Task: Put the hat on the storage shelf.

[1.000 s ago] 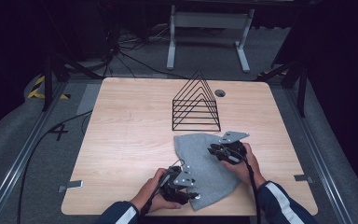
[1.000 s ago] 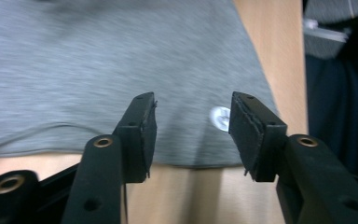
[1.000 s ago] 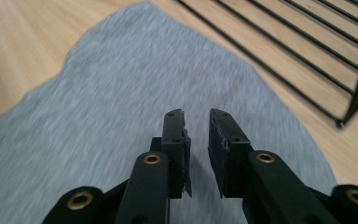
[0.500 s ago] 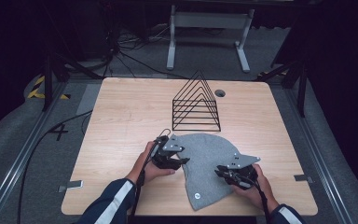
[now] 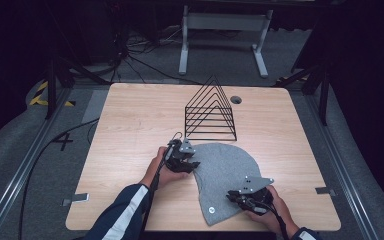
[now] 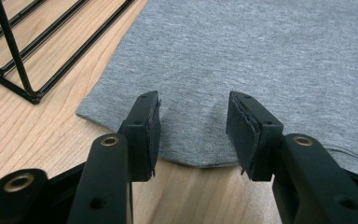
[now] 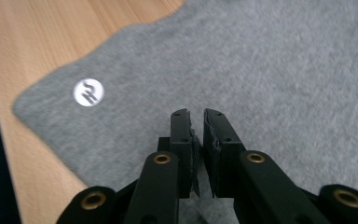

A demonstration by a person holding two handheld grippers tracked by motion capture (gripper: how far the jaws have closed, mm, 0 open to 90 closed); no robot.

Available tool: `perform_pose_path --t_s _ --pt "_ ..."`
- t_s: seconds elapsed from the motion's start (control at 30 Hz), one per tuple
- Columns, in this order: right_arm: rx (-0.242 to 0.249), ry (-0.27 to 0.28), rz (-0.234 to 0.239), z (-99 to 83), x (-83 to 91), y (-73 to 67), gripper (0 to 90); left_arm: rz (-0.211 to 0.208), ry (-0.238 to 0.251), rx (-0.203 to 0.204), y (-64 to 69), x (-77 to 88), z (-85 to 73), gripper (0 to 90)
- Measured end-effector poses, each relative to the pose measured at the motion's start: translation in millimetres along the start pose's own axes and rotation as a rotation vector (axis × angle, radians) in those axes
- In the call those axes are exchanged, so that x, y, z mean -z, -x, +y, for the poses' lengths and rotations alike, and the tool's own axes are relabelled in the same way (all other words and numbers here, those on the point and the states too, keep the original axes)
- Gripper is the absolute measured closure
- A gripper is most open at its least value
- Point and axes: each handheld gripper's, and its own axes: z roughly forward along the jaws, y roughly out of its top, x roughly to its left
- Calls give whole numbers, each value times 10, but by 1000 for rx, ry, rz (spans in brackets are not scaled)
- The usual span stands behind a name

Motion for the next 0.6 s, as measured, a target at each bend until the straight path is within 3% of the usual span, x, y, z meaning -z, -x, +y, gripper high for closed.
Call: perform_pose_path --t_s 0.1,0.23,0.37,0.6 --pt "-21 -11 5 -33 -5 46 820 -6 -16 -13 51 33 -19 548" --pt "-33 -21 -37 -76 42 119 815 -33 -27 -12 163 130 -110 545" --pt "-67 -22 -84 -121 77 251 811 -60 -37 -46 386 245 -215 548" --pt "-141 -7 -134 -168 92 429 784 -99 -16 -52 697 314 -311 562"
